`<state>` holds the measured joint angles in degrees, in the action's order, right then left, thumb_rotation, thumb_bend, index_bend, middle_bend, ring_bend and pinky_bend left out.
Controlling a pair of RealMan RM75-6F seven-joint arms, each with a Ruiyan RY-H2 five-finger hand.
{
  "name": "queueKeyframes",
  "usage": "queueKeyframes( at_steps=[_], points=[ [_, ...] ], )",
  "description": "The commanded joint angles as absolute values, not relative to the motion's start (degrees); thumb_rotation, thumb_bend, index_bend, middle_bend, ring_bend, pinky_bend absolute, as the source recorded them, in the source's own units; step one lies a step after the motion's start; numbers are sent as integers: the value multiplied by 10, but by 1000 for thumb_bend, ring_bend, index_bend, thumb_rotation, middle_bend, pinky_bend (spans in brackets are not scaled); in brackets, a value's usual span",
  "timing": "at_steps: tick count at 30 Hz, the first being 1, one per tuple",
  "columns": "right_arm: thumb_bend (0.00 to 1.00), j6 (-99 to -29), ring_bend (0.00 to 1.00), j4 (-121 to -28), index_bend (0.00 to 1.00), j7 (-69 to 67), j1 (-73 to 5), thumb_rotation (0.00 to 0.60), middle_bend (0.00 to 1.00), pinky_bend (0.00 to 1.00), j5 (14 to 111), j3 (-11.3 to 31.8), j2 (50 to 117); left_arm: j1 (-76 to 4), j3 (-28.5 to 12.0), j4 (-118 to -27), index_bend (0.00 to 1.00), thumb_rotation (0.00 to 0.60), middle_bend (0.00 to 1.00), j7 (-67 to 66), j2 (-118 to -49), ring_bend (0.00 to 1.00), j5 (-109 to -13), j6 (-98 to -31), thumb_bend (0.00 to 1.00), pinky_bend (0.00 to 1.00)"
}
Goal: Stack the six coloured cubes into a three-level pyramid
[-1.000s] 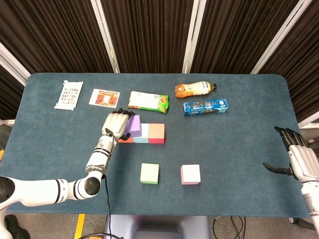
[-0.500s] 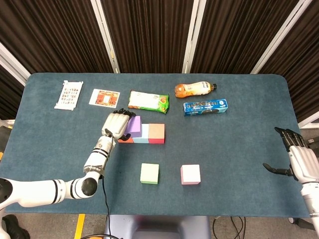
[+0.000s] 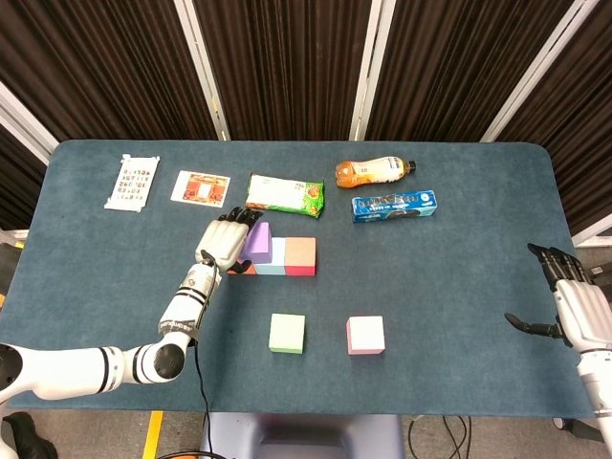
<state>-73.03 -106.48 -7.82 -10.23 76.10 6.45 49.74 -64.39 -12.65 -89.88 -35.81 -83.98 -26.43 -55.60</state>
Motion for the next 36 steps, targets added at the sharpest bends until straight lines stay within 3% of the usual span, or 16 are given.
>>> queueKeyframes(
  at_steps=[1,9,20,27,36],
  points=[
    [263,-730,59,-1064,0,-79,-102,600,184,165,761,65,498,-642,-127,-904,29,600,11,-357,-838,0,-268,-559,306,181],
    [264,-723,56,-1063,0,-85,-105,600,184,165,774,60,496,-601,-134,-969,0,600,0,-305,-788,0,-321,-586,307,152],
    [235,-603,56,-1080,30,-66,-169,600,185,177,845,25,521,-469,-91,-1018,18,600,8,-196,-709,0,-485,-690,310,140],
    [235,-553,56,-1081,108,5,-212,600,180,199,821,29,597,-380,-48,-995,98,600,88,-123,-699,21,-597,-763,309,141],
    [234,-522,56,-1057,186,139,-257,600,181,211,733,37,711,-305,-6,-981,142,600,99,-50,-674,29,-687,-786,309,141]
  ],
)
